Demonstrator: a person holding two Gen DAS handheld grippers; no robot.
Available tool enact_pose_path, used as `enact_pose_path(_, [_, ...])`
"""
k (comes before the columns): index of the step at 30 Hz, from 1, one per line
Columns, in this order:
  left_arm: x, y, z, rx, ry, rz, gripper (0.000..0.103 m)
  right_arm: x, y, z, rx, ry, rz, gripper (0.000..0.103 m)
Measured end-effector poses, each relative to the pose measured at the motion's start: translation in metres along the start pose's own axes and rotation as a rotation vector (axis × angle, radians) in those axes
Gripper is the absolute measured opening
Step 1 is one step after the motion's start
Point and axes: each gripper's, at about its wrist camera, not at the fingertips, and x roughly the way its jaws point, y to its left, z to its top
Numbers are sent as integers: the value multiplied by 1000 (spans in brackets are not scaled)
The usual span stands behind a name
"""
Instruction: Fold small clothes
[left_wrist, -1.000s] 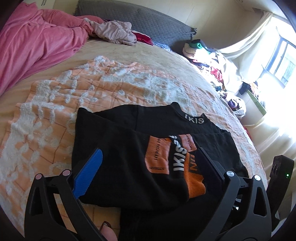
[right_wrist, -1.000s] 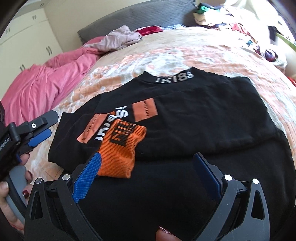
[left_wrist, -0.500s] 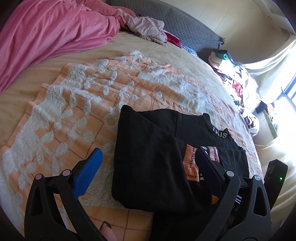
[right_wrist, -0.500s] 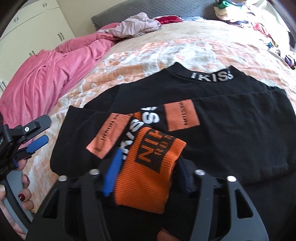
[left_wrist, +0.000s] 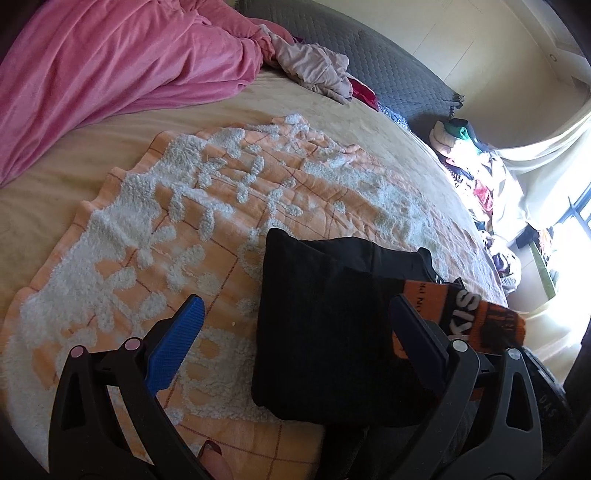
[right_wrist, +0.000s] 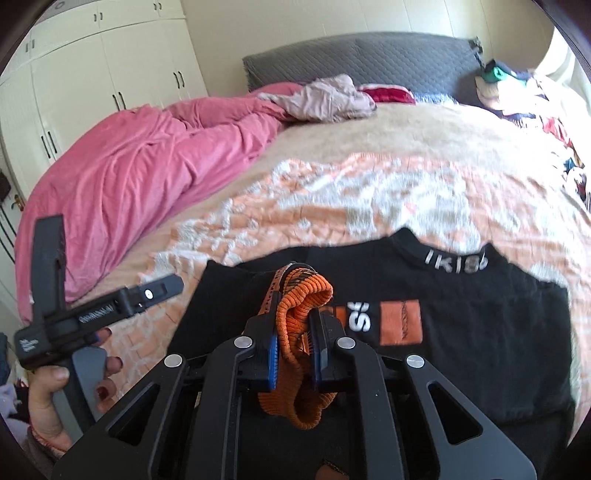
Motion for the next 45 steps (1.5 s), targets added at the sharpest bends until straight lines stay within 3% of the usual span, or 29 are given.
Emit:
enact_pose_path(5, [-4, 5, 2, -19, -15, -11, 93, -29, -12, 19, 1, -66, -18, 12])
enact_pose_path(12, [-6, -4, 0, 10, -31, -28, 93, -61, -46, 27, 4, -114, -156, 12])
enact_pose_path(24, [9, -29, -9, 66, -12, -82, 93, -76, -115, 2, 61, -123, -316, 10])
enact_pose_path(34, [27, -82, -20, 245, 4, -114, 93, -79, -142, -20, 87, -120, -332, 9])
enact_pose_path(40, [45, -101, -31, 309, 61, -121, 81, -80, -153, -25, 86, -116, -337, 9])
enact_pose_path(42, [52, -109, -29, 326, 76, -136, 67, -80, -156, -26, 85, -115, -341, 8])
enact_pose_path(45, [58, -119, -28, 355, 90, -158, 56, -80, -162, -28, 89, -111, -345, 8])
